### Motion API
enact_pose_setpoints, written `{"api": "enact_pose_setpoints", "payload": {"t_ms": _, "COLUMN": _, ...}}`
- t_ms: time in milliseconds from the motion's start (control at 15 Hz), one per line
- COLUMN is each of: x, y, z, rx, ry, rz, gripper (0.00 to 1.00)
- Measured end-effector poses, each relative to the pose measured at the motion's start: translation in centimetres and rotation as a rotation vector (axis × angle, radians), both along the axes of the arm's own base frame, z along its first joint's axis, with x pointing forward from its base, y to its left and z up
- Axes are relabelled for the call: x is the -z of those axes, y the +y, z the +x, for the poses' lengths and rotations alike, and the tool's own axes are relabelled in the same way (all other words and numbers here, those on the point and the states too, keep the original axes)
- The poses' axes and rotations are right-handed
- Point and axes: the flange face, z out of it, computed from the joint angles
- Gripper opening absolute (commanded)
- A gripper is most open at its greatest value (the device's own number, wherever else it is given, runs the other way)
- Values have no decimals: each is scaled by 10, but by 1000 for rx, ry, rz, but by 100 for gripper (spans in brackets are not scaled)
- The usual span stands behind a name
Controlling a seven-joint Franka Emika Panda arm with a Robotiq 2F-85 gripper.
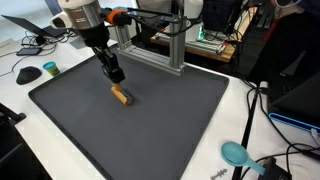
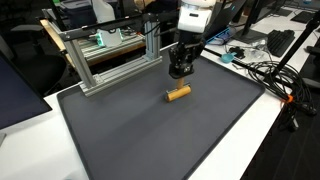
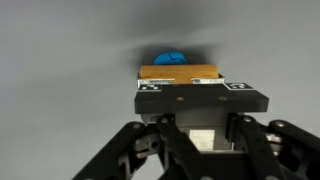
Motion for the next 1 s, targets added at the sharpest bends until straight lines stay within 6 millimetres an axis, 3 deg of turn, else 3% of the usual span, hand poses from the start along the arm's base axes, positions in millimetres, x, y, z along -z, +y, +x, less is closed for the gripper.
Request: {"api": "enact_pose_setpoints", "payload": {"t_ms": 1000, "x": 1, "y": 1, "z": -1, "rx": -57, "ry": 12, "rz": 5, "gripper": 22}}
